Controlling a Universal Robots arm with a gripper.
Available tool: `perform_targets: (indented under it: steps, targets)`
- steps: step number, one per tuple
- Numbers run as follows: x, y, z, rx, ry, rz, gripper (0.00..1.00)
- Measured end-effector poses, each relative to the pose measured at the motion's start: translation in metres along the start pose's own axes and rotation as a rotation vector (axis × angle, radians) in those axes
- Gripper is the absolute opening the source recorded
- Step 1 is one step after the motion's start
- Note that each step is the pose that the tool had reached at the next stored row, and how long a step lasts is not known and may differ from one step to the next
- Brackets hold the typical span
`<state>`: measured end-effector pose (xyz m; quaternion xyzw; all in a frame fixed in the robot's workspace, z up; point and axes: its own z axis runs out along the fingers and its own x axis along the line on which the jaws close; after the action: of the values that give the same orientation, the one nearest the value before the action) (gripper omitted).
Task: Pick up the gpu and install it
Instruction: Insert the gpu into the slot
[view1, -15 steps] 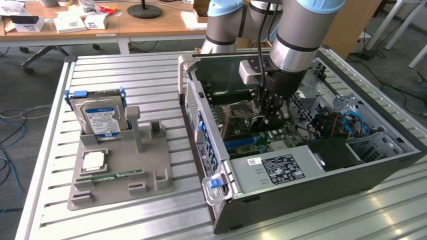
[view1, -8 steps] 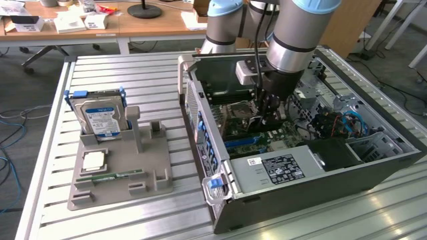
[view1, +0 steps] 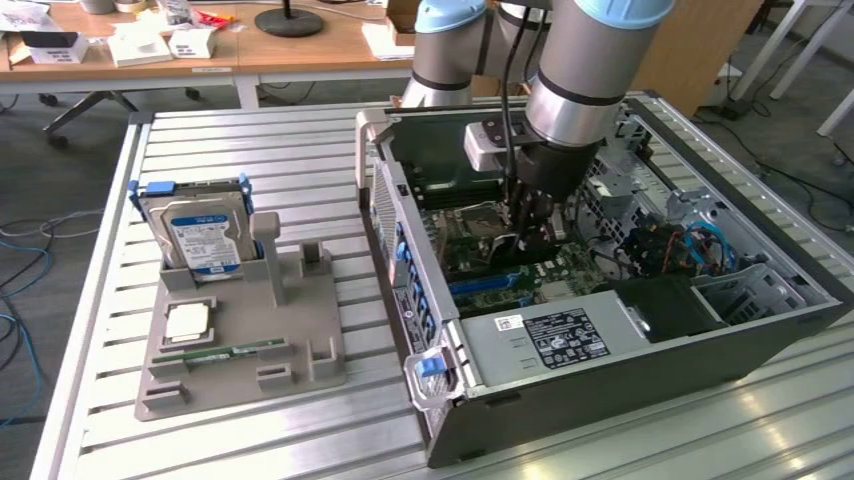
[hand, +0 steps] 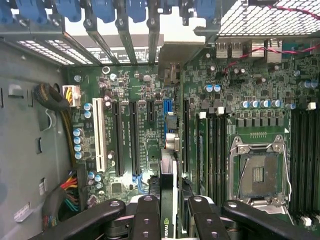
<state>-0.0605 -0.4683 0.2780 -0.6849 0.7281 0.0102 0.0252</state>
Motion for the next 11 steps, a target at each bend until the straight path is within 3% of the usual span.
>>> perform_targets:
  steps: [11]
  targets:
    - [0.0005,0.0046,0.0028,0.0000,-0.0001,0.000,0.26]
